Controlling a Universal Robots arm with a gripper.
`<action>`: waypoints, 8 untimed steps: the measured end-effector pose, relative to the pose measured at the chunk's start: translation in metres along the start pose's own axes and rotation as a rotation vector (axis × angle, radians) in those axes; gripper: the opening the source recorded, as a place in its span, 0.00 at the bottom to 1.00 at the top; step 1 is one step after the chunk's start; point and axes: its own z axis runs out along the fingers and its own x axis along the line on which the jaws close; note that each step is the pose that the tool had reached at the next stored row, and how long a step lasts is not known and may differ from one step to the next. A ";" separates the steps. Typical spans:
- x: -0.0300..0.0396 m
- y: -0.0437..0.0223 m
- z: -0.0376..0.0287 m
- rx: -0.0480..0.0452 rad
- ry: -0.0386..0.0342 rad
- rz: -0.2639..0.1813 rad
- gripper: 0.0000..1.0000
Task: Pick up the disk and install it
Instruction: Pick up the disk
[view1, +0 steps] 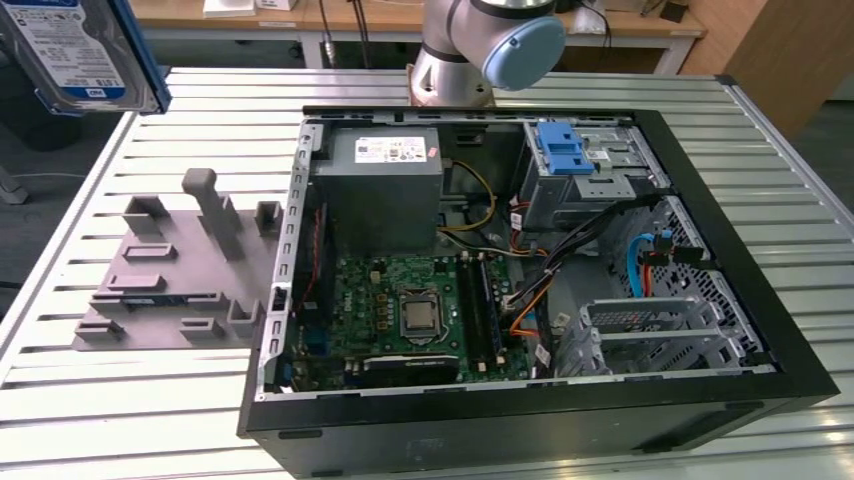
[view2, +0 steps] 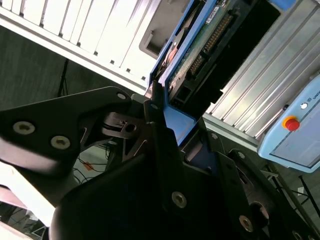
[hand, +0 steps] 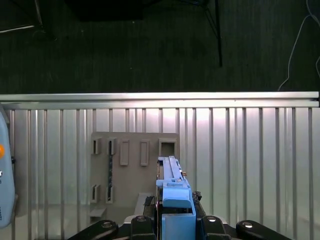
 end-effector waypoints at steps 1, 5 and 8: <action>0.0015 0.0000 0.0000 0.0000 0.0000 0.000 0.36; 0.0086 -0.0002 0.0001 0.0001 0.0000 0.000 0.36; 0.0131 -0.0002 0.0001 0.0000 0.0000 0.000 0.36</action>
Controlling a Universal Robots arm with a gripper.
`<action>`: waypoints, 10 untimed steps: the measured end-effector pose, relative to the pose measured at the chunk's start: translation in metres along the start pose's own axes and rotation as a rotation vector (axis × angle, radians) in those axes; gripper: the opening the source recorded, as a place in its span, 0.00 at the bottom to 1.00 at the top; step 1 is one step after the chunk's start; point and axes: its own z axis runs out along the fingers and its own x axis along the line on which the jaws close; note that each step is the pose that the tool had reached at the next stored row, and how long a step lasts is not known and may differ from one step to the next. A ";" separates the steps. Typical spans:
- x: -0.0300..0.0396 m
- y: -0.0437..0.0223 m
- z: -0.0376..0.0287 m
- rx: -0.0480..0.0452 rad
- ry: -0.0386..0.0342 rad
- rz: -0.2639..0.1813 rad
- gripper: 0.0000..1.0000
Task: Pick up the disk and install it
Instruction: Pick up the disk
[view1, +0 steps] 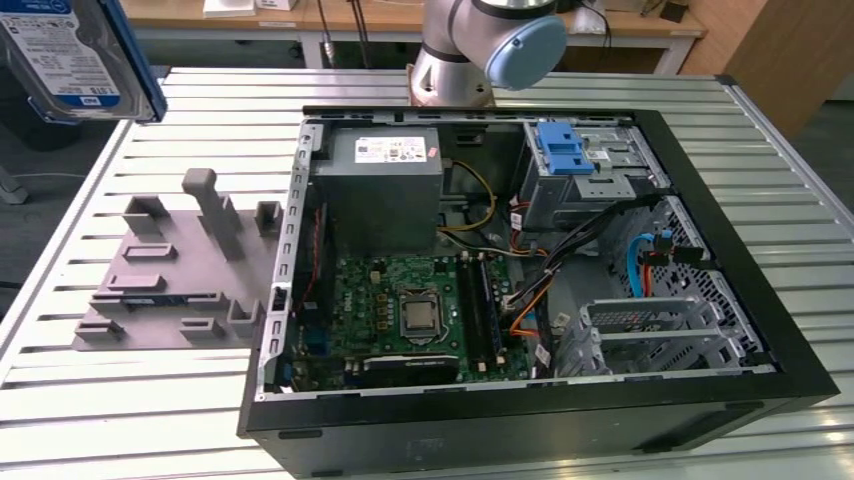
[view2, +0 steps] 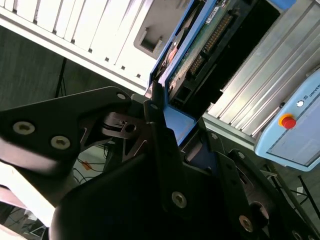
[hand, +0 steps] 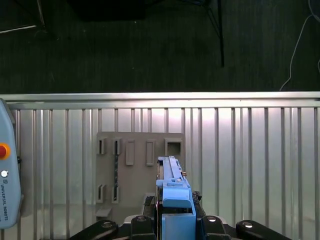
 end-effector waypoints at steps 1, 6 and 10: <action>0.0010 0.0000 0.0001 0.0000 0.0000 0.000 0.36; 0.0059 -0.0016 0.0003 -0.0001 -0.0001 0.000 0.36; 0.0063 -0.0036 0.0005 0.0000 -0.0001 0.000 0.36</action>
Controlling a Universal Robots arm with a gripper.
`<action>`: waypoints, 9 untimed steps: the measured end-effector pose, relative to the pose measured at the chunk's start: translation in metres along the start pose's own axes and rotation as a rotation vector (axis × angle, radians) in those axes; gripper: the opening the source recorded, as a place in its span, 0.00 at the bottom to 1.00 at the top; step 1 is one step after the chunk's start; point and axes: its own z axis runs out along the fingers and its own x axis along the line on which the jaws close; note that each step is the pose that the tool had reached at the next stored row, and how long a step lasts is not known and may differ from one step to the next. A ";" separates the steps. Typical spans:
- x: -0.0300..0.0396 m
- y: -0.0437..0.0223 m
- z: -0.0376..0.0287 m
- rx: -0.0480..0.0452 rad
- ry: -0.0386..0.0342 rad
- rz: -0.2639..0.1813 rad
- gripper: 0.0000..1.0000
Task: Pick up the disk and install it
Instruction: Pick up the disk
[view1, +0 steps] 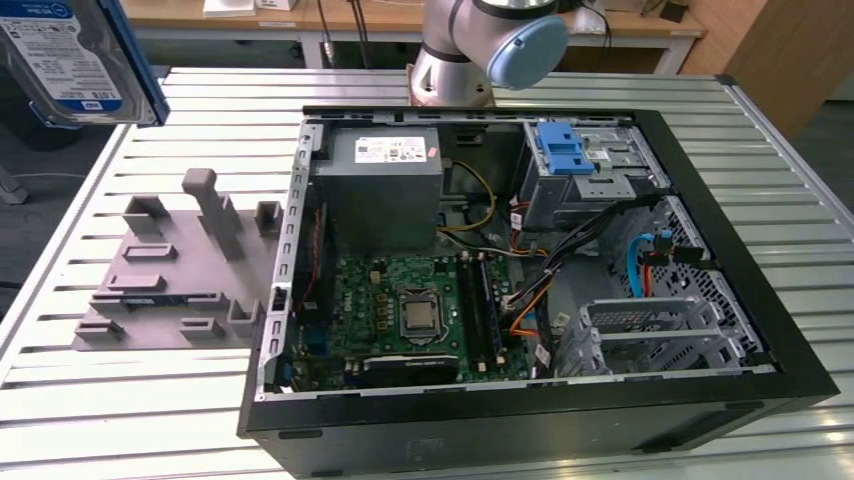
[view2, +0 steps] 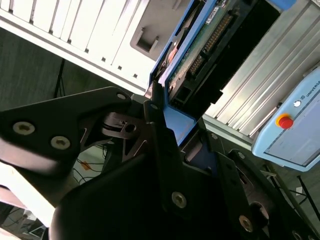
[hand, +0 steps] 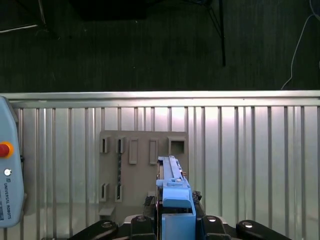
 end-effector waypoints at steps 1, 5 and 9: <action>0.0000 0.0000 0.0000 0.0000 0.0000 0.000 0.36; 0.0001 -0.0021 0.0000 -0.0001 0.0001 0.000 0.36; -0.0001 -0.0074 0.0000 -0.0001 0.0000 0.000 0.36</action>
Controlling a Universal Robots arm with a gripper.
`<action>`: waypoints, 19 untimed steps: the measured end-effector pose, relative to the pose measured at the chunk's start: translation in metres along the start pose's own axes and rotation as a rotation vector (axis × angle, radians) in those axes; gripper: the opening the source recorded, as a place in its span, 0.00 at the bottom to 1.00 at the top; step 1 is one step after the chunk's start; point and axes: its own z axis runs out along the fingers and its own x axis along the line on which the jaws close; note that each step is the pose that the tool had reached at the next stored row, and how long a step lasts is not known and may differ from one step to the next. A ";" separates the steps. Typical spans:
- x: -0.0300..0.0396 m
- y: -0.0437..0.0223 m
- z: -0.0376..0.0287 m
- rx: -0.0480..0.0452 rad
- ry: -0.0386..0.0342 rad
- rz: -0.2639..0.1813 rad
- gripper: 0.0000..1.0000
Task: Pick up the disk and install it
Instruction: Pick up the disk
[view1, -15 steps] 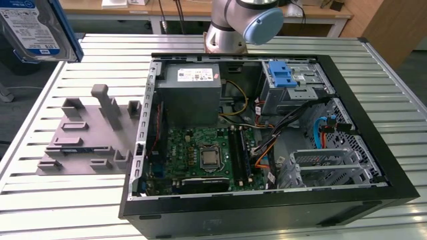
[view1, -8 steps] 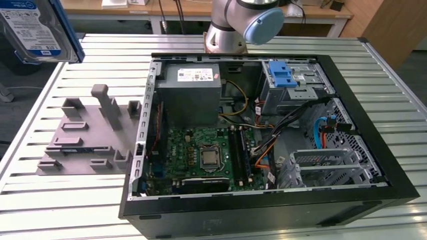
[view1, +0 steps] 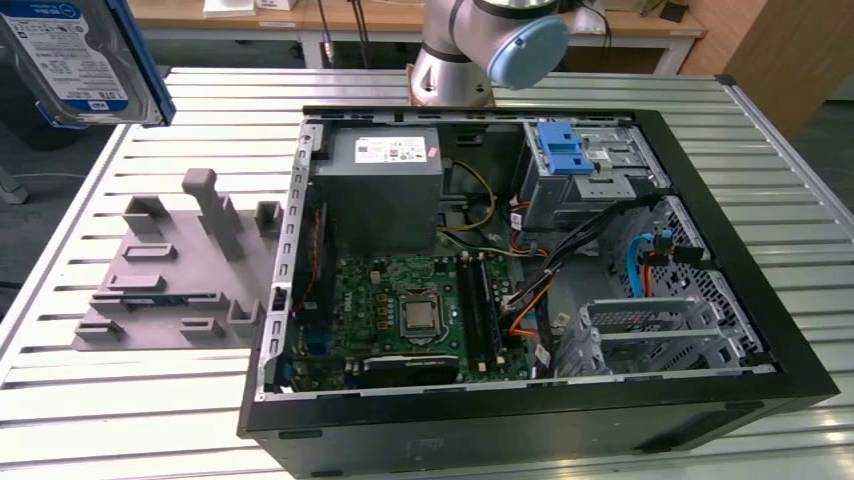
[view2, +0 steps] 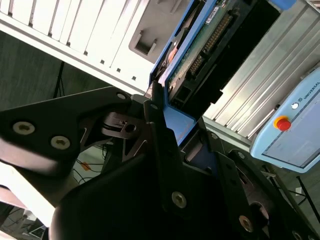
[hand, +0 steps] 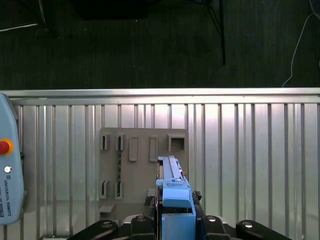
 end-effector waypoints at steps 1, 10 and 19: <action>0.0000 -0.0014 0.0000 0.0000 0.0000 0.000 0.36; -0.0003 -0.0127 0.0001 0.0000 0.0000 0.000 0.36; -0.0004 -0.0176 0.0004 0.0001 0.0000 0.000 0.36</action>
